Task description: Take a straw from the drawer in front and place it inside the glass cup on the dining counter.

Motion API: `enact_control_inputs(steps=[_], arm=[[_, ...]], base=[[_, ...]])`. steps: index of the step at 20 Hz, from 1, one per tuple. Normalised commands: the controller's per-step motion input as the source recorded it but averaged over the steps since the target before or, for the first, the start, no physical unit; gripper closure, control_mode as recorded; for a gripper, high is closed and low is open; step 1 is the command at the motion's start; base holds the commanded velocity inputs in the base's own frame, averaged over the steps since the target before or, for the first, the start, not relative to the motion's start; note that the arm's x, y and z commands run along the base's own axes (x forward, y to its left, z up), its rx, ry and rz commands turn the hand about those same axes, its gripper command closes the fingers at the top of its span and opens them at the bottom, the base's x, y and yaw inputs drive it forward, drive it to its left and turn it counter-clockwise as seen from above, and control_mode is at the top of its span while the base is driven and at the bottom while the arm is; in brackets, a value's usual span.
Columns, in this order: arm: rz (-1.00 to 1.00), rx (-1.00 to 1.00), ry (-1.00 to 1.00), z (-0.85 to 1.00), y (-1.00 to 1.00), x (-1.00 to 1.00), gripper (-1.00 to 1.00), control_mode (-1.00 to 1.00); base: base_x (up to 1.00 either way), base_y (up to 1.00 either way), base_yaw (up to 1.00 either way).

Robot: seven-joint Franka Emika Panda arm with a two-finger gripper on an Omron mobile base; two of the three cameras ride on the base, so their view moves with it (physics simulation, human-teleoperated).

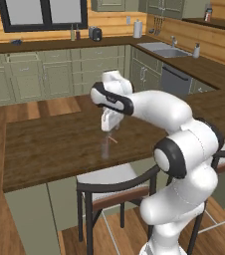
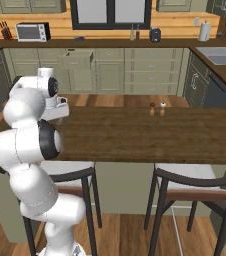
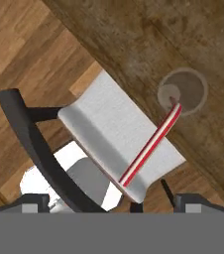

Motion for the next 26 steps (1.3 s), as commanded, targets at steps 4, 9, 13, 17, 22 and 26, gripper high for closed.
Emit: enact_control_inputs(steps=[4, 9, 13, 17, 22, 26], arm=[[0.0, 0.0, -0.32, 0.3, -0.34, -1.0, -1.0, -1.0], [-0.02, 0.0, -0.32, 0.18, -0.58, -1.0, -1.0, -1.0], [-0.06, 0.0, -0.11, 0.16, -0.69, -0.92, -1.0, -1.0], [-0.11, 0.08, 0.0, 0.17, -0.8, -0.69, -1.0, -1.0], [-0.15, 0.04, 0.0, 0.17, -0.77, -0.52, -1.0, -1.0], [-0.18, 0.0, 0.0, 0.18, -0.78, -0.29, -1.0, -1.0]], base=[[0.0, 0.0, 0.0], [0.0, 0.0, 0.0], [0.0, 0.0, 0.0], [0.0, 0.0, 0.0], [0.0, 0.0, 0.0], [0.0, 0.0, 0.0]])
